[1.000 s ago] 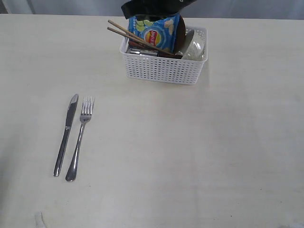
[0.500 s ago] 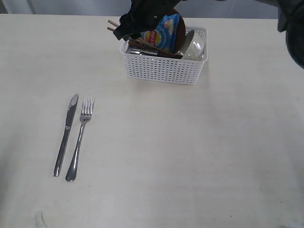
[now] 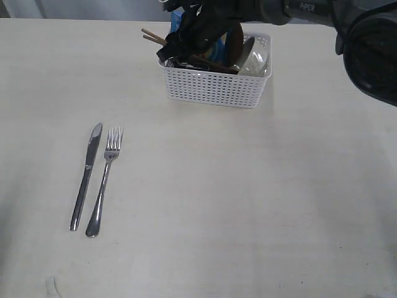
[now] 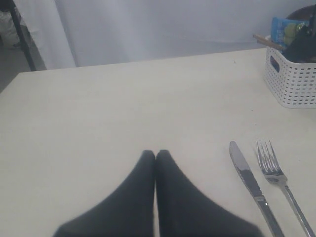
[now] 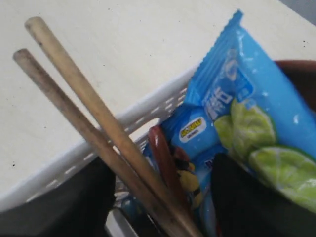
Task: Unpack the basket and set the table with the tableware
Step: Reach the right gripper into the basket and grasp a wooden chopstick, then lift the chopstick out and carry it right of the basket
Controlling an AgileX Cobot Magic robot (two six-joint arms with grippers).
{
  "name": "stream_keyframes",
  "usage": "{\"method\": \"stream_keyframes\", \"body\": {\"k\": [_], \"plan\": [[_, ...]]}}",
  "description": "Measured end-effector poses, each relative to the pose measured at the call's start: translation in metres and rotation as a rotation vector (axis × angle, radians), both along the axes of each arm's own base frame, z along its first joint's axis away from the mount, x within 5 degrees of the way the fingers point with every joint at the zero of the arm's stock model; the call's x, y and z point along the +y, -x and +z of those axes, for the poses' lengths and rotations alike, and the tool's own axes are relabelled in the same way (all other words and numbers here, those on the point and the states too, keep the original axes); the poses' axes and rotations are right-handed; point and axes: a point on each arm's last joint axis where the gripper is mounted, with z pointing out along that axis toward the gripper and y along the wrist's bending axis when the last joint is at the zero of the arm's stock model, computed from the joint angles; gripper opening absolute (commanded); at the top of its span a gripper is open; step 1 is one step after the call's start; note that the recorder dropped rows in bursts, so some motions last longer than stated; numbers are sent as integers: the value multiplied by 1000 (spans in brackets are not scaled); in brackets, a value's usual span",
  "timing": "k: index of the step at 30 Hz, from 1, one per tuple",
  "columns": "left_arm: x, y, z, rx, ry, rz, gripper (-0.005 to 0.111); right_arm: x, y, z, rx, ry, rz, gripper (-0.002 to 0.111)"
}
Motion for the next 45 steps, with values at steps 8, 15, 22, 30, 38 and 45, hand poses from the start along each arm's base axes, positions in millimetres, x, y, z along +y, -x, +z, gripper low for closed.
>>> {"method": "stream_keyframes", "body": {"k": [8,15,22,30,38,45], "plan": [[0,0,0,0,0,0,0,0,-5,-18,19,-16,-22,28],[0,0,0,0,0,0,0,0,-7,-17,-15,6,2,-1],[0,0,0,0,0,0,0,-4,-5,0,-23,24,18,0],[0,0,0,0,0,0,0,-10,3,54,-63,-24,6,0],[0,0,0,0,0,0,0,-12,12,80,-55,-54,8,0],[0,0,0,0,0,0,0,-14,19,108,-82,-90,7,0]]}}
